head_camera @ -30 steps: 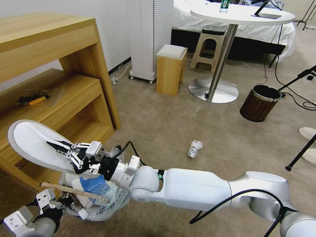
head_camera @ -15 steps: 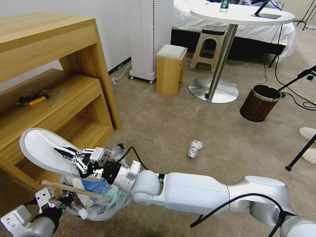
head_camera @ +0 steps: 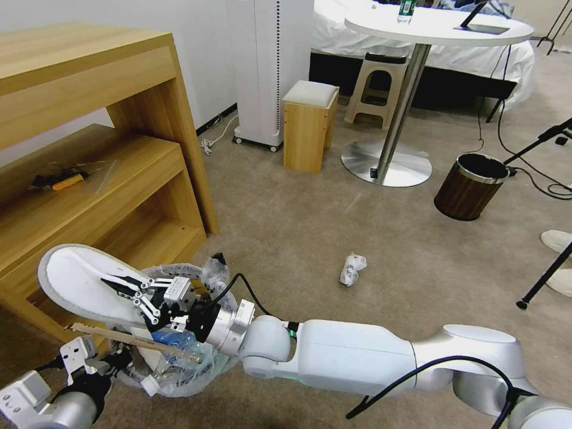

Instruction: Pick up the trash bin and place the garbage on the floor into it.

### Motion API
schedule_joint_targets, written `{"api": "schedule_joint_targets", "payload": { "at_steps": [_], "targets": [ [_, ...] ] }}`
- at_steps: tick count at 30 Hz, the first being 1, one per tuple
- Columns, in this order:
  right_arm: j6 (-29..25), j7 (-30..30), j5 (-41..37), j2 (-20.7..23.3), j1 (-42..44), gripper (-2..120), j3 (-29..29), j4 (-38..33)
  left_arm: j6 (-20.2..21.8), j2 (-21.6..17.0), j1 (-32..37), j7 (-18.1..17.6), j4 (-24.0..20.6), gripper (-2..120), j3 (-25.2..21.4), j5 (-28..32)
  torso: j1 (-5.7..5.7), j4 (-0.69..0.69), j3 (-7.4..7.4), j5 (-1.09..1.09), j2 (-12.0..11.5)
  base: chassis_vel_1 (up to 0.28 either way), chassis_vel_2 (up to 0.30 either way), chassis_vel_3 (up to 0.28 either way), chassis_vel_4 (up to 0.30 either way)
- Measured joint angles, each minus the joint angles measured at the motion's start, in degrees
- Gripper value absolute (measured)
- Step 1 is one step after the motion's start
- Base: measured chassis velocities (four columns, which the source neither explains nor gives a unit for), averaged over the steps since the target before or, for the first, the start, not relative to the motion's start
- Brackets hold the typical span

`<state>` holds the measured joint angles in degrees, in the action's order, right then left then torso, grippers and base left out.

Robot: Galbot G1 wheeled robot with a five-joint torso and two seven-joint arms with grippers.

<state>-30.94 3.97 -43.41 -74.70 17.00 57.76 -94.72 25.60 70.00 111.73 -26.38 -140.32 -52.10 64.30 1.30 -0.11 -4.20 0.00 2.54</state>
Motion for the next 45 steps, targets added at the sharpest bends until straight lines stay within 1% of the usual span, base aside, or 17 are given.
{"api": "schedule_joint_targets", "payload": {
  "at_steps": [7, 10, 11, 14, 15, 17, 18, 21, 22, 25, 26, 28, 29, 31, 32, 34, 45],
  "targets": [
    [0.1, 0.2, 0.7, 1.0, 0.4, 0, 0.0, -0.4, 0.0, 0.4, 0.2, 0.0, -0.4, 0, -0.1, 0.0, 0.00, 0.00, 0.00, 0.00, 0.0, 0.000, 0.000, 0.000, 0.000],
    [0.2, 0.2, 1.1, 1.6, 0.7, 14, 0.0, -0.9, 0.0, 0.7, 0.4, -0.1, -0.9, 0, -0.1, 0.1, 0.00, 0.00, 0.00, 0.00, 0.0, 0.000, 0.000, 0.000, 0.000],
    [0.2, 0.2, 1.1, 1.6, 0.7, 14, 0.0, -0.9, 0.0, 0.7, 0.4, -0.1, -0.9, 0, -0.1, 0.1, 0.00, 0.00, 0.00, 0.00, 0.0, 0.000, 0.000, 0.000, 0.000],
    [0.2, 0.2, 1.4, 1.9, 0.7, 29, -0.2, -1.4, -0.1, 0.8, 0.8, -0.2, -1.4, 0, -0.3, 0.1, 0.00, 0.00, 0.00, 0.00, 0.0, 0.000, 0.000, 0.000, 0.000],
    [0.2, 0.2, 1.4, 1.9, 0.7, 29, -0.2, -1.4, -0.1, 0.8, 0.8, -0.2, -1.4, 0, -0.3, 0.1, 0.00, 0.00, 0.00, 0.00, 0.0, 0.000, 0.000, 0.000, 0.000],
    [0.3, 0.2, 1.5, 2.1, 0.7, 39, -0.2, -1.7, -0.1, 0.8, 1.0, -0.3, -1.6, 0, -0.5, 0.2, 0.00, 0.00, 0.00, 0.00, 0.0, 0.000, 0.000, 0.000, 0.000],
    [0.3, 0.2, 1.5, 2.1, 0.7, 39, -0.2, -1.7, -0.1, 0.8, 1.0, -0.3, -1.6, 0, -0.5, 0.2, 0.00, 0.00, 0.00, 0.00, 0.0, 0.000, 0.000, 0.000, 0.000],
    [0.3, 0.2, 1.5, 2.5, 0.7, 54, -0.4, -2.2, -0.2, 1.0, 1.1, -0.5, -1.8, 0, -0.7, 0.5, 0.00, 0.00, 0.00, 0.00, 0.0, 0.000, 0.000, 0.000, 0.000],
    [0.3, 0.2, 1.5, 2.5, 0.7, 54, -0.4, -2.2, -0.2, 1.0, 1.1, -0.5, -1.8, 0, -0.7, 0.5, 0.00, 0.00, 0.00, 0.00, 0.0, 0.000, 0.000, 0.000, 0.000],
    [0.4, 0.2, 1.6, 2.9, 0.8, 69, -0.5, -2.6, -0.2, 1.3, 1.1, -0.7, -2.1, 0, -0.7, 0.7, 0.00, 0.00, 0.00, 0.00, 0.0, 0.000, 0.000, 0.000, 0.000],
    [0.4, 0.2, 1.6, 2.9, 0.8, 69, -0.5, -2.6, -0.2, 1.3, 1.1, -0.7, -2.1, 0, -0.7, 0.7, 0.00, 0.00, 0.00, 0.00, 0.0, 0.000, 0.000, 0.000, 0.000],
    [0.4, 0.2, 1.7, 3.1, 0.8, 80, -0.5, -2.6, -0.2, 1.4, 1.2, -0.7, -2.2, 0, -0.7, 0.9, 0.00, 0.00, 0.00, 0.00, 0.0, 0.000, 0.000, 0.000, 0.000],
    [0.4, 0.2, 1.7, 3.1, 0.8, 80, -0.5, -2.6, -0.2, 1.4, 1.2, -0.7, -2.2, 0, -0.7, 0.9, 0.00, 0.00, 0.00, 0.00, 0.0, 0.000, 0.000, 0.000, 0.000],
    [0.4, 0.2, 1.8, 3.1, 0.7, 90, -0.7, -2.5, -0.2, 1.5, 1.2, -0.8, -2.3, 0, -0.7, 0.9, 0.00, 0.00, 0.00, 0.00, 0.0, 0.000, 0.000, 0.000, 0.000],
    [0.4, 0.2, 1.8, 3.1, 0.7, 90, -0.7, -2.5, -0.2, 1.5, 1.2, -0.8, -2.3, 0, -0.7, 0.9, 0.00, 0.00, 0.00, 0.00, 0.0, 0.000, 0.000, 0.000, 0.000],
    [0.3, 0.2, 1.8, 3.0, 0.6, 98, -0.8, -2.4, -0.2, 1.5, 1.2, -0.8, -2.3, 0, -0.7, 0.9, 0.00, 0.00, 0.00, 0.00, 0.0, 0.000, 0.000, 0.000, 0.000],
    [0.3, 0.2, 1.9, 3.0, 0.2, 100, -1.7, -2.1, -0.3, 1.1, 1.2, -1.9, -1.8, 0, -0.5, 2.1, 0.00, 0.00, 0.00, 0.00, 0.0, 0.000, 0.000, 0.000, 0.000]
  ]
}}
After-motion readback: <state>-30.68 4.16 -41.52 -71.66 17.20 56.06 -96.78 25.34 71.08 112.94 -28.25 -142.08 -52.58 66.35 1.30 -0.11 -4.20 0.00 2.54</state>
